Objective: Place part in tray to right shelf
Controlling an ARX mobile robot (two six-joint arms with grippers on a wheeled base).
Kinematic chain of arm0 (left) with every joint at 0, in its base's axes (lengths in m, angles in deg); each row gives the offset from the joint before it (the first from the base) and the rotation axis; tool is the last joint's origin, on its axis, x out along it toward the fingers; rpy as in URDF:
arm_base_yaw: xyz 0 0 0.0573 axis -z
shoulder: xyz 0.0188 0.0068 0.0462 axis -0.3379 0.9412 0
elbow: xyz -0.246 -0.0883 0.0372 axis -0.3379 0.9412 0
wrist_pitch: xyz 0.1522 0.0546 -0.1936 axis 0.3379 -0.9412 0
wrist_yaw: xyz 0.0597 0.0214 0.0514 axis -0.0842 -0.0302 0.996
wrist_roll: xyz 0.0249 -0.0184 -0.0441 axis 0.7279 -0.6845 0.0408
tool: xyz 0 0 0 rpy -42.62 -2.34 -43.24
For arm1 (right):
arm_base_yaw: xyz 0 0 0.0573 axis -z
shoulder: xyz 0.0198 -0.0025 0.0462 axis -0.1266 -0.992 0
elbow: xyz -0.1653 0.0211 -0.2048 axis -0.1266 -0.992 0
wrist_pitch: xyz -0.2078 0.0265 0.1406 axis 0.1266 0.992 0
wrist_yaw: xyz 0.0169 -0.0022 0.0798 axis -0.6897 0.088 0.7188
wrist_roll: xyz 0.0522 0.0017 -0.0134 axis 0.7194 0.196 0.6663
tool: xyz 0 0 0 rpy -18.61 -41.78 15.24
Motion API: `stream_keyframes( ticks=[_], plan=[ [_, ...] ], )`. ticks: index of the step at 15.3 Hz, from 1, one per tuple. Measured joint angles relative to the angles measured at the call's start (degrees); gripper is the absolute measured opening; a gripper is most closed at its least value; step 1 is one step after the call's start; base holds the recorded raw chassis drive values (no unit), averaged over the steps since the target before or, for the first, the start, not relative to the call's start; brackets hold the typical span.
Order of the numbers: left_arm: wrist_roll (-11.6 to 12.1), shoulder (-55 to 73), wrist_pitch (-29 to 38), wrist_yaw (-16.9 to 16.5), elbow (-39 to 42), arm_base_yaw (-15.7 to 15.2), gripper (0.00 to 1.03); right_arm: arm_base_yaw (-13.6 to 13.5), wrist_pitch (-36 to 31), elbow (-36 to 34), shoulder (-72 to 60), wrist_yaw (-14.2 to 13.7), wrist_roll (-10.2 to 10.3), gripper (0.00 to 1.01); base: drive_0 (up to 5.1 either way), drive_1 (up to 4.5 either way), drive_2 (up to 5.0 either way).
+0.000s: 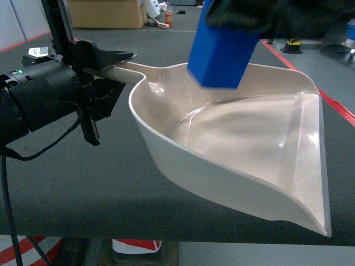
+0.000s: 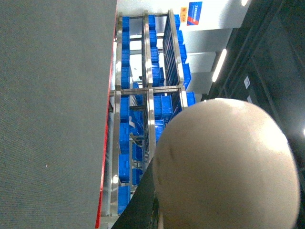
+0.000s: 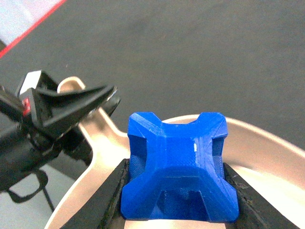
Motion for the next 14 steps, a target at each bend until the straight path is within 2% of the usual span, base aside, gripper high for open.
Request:
stream_keyframes(
  ticks=[2,3,4,6,7,8,9,10,11,12,13,14],
  plan=[
    [0.2,0.0,-0.07,0.17,-0.02,-0.07,0.15,-3.82,-0.52,-0.07,-4.09,-2.08,0.81,0.47,0.0,0.0,0.0],
    [0.17,0.0,-0.07,0.46,-0.02,-0.2,0.15,-4.11,-1.11,-0.07,-4.57,-2.62,1.07,0.56,0.0,0.0,0.0],
    [0.24,0.0,-0.02,0.24,-0.02,-0.17,0.15,-4.07,-2.05,-0.17,-4.39,-4.0,1.07,0.64,0.0,0.0,0.0],
    [0.33,0.02,-0.09,0.04,-0.02,-0.04,0.15,-2.97,-2.32,-1.27,-0.09,-6.27,0.81,0.88,0.0,0.0,0.0],
    [0.33,0.02,-0.02,-0.04,-0.02,0.0,0.15,-1.55,-2.19,-1.88,3.37,-7.08,0.07,0.98,0.0,0.0,0.0],
    [0.35,0.02,-0.04,-0.02,0.0,0.0,0.15,0.33,-2.49,-2.69,7.19,-7.5,-0.59,0.99,0.0,0.0,0.0],
    [0.33,0.02,-0.04,-0.02,-0.02,0.0,0.15,2.8,-4.24,-4.63,11.78,-9.66,-2.25,0.98,0.0,0.0,0.0],
    [0.33,0.02,-0.04,0.0,-0.02,-0.02,0.15,6.38,-4.28,-7.3,16.65,-10.8,-3.96,0.98,0.0,0.0,0.0],
    [0.35,0.02,-0.04,0.0,0.0,-0.02,0.15,10.38,-5.64,-10.6,21.0,-12.72,-6.01,0.98,0.0,0.0,0.0],
    [0.35,0.02,-0.04,0.0,0.0,-0.02,0.15,16.13,-4.52,-14.93,26.84,-13.42,-9.4,0.98,0.0,0.0,0.0],
    [0.35,0.02,-0.04,0.0,0.0,-0.02,0.15,22.47,-2.08,-20.81,33.75,-12.0,-12.57,0.98,0.0,0.0,0.0],
    [0.35,0.02,-0.04,0.02,0.0,-0.02,0.15,26.43,-1.68,-26.05,38.82,-11.45,-14.38,0.98,0.0,0.0,0.0]
  ],
)
